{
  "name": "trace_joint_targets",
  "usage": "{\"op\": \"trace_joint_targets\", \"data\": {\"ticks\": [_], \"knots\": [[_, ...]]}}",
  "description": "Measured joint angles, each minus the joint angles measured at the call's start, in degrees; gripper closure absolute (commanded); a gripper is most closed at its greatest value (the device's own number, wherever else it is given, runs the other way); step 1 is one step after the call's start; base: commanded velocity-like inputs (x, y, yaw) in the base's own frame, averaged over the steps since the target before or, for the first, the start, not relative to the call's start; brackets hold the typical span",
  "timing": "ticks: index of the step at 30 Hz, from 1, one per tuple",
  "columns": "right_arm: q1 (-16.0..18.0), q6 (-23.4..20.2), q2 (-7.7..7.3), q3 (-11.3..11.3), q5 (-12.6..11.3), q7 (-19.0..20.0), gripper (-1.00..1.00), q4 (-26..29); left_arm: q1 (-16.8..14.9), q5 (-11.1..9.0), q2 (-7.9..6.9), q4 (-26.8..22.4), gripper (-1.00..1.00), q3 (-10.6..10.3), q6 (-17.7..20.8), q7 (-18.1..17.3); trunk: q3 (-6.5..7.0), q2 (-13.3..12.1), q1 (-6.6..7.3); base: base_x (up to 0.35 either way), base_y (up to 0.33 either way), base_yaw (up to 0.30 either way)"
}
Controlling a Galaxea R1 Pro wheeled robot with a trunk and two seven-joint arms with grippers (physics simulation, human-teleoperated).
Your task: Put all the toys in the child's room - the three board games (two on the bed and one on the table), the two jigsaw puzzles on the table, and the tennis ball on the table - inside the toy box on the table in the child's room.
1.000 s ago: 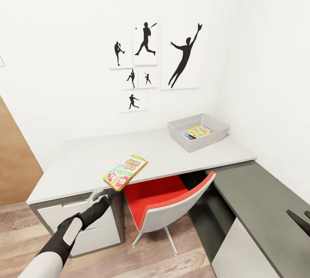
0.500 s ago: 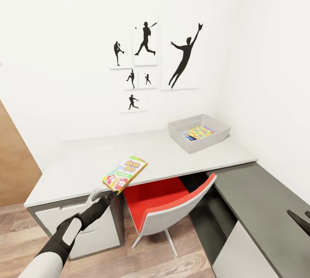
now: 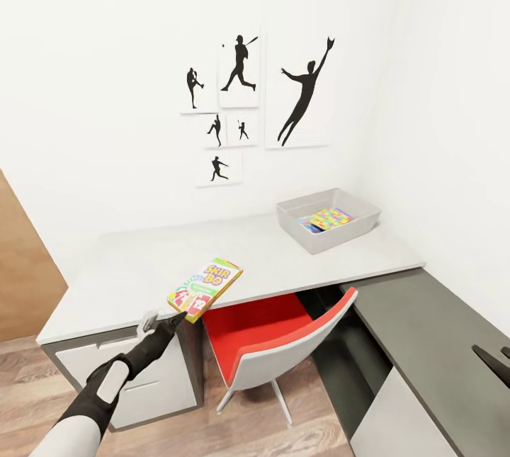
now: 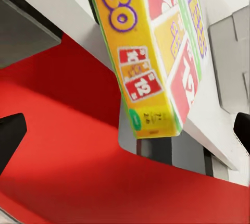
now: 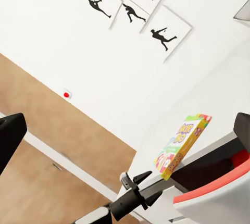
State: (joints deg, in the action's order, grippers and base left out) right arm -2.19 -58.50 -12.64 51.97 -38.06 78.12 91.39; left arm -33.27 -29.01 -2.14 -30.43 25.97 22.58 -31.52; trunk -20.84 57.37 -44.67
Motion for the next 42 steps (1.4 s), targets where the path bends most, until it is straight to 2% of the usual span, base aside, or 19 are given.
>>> {"op": "trace_joint_targets", "data": {"ticks": [6, 13, 18, 19, 24, 31, 42], "knots": [[0.00, 0.17, 0.02, -0.02, -0.01, -0.01, -1.00, 0.00, 0.00, -0.06, 0.07, 0.21, -1.00, 2.09, 0.06, 0.02, 0.00, 0.00, 0.00, 0.001, 0.000, 0.000], [0.00, 1.12, 0.07, -0.08, 0.01, 0.02, -1.00, 0.00, 0.00, -0.83, 0.24, 0.28, -1.00, 2.67, 0.52, 0.05, 0.00, 0.00, 0.00, 0.000, 0.000, 0.000], [0.00, 1.33, 0.07, -0.10, 0.01, 0.02, -1.00, 0.00, 0.01, -4.48, 0.32, 1.43, -1.00, 2.74, 0.77, 0.32, 0.00, 0.00, 0.00, 0.000, 0.000, 0.000], [0.00, 1.36, 0.08, -0.10, 0.01, 0.02, -1.00, 0.00, 0.01, -5.92, 0.30, 2.45, -1.00, 2.72, 0.82, 0.42, 0.00, 0.00, 0.00, 0.000, 0.000, 0.000], [0.00, 1.38, 0.08, -0.11, 0.01, 0.02, -1.00, 0.00, 0.01, -8.87, 0.28, 5.38, -1.00, 2.69, 0.89, 0.65, 0.00, 0.00, 0.00, 0.000, 0.000, 0.000], [0.00, 1.35, 0.09, -0.07, 0.01, 0.02, -1.00, 0.00, 0.01, -9.93, 0.28, 6.56, -1.00, 2.78, 0.98, 0.75, 0.00, 0.00, 0.00, 0.000, 0.000, 0.000], [0.00, 1.40, 0.09, -0.11, 0.02, 0.02, -1.00, 0.01, 0.01, -10.18, 0.19, 6.83, -1.00, 2.83, 2.01, 0.70, 0.00, 0.00, 0.00, 0.000, -0.031, 0.000]]}}
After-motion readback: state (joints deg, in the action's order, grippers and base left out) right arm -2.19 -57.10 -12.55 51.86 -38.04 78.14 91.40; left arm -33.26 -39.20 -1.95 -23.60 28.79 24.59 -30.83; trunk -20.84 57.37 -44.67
